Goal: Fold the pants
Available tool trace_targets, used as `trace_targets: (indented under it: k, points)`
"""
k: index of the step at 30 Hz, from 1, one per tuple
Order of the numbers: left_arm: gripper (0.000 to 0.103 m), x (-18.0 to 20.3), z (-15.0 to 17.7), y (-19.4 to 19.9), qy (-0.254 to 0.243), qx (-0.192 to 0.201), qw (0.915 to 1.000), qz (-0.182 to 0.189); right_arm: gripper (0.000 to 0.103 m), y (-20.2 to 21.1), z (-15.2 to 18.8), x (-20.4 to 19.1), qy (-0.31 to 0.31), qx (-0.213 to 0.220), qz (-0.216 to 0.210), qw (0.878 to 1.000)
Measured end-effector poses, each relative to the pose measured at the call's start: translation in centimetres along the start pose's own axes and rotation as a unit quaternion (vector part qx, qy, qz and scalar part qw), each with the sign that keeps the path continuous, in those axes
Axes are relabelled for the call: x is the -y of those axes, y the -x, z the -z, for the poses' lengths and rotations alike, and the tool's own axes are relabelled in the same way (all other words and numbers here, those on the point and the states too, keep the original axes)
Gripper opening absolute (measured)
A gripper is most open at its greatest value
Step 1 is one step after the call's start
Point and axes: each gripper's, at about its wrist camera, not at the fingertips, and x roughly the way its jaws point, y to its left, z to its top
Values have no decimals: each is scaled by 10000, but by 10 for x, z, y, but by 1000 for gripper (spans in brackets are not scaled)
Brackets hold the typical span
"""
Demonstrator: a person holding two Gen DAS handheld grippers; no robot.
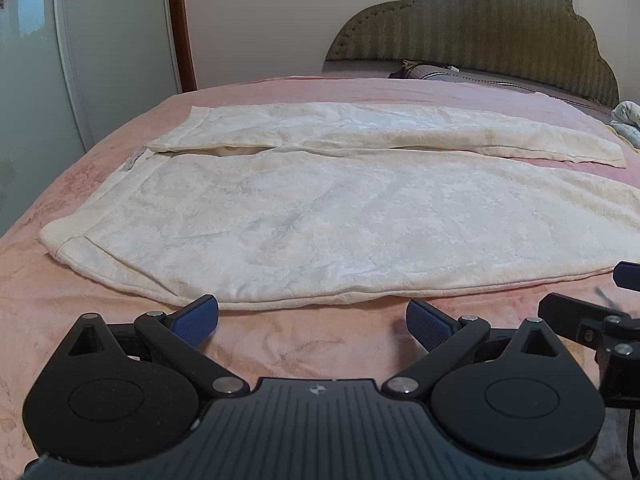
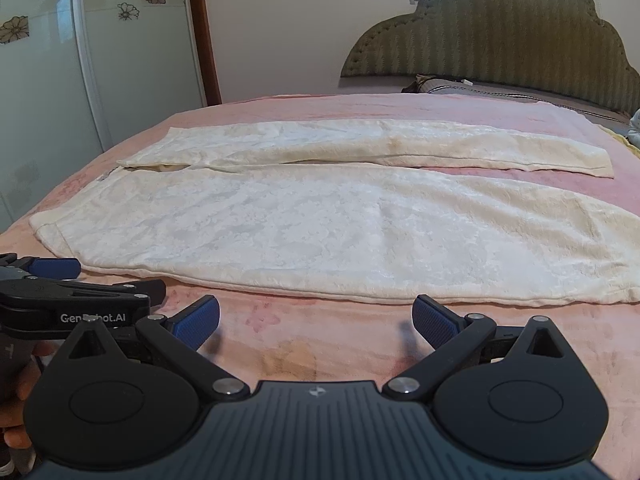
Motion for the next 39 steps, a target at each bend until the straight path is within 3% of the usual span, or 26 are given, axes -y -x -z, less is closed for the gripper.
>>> trace_targets:
  k: [3, 9, 13, 18, 23, 31, 37, 39]
  points:
    - [102, -4, -4, 1, 53, 72, 10000, 26, 103, 1, -7, 0, 41, 39, -112, 9999]
    - [103, -21, -37, 4, 123, 581, 9976, -349, 103, -6, -46, -5, 504, 306, -390, 9975]
    - [103, -39, -66, -19, 326, 502, 9978, -281, 103, -28, -86, -12, 1025, 656, -469, 9915]
    - [103, -61, -93, -62, 601, 473, 9955, -564, 103, -96, -132, -26, 2043, 421, -957, 9733]
    - [103, -72, -99, -92, 506, 592, 9921, -986, 103, -160, -174, -39, 2865, 851, -1317, 9452]
    - [103, -71, -79, -126, 199, 148, 9956, -900, 103, -299, -242, -39, 2457, -144, -1792, 9525]
    - [103, -72, -74, -131, 288, 77, 9966, -766, 79, -381, -271, -40, 2160, -804, -2016, 9520]
    - [103, -72, -74, -132, 312, 66, 9967, -745, 56, -400, -276, -42, 2137, -992, -2059, 9498]
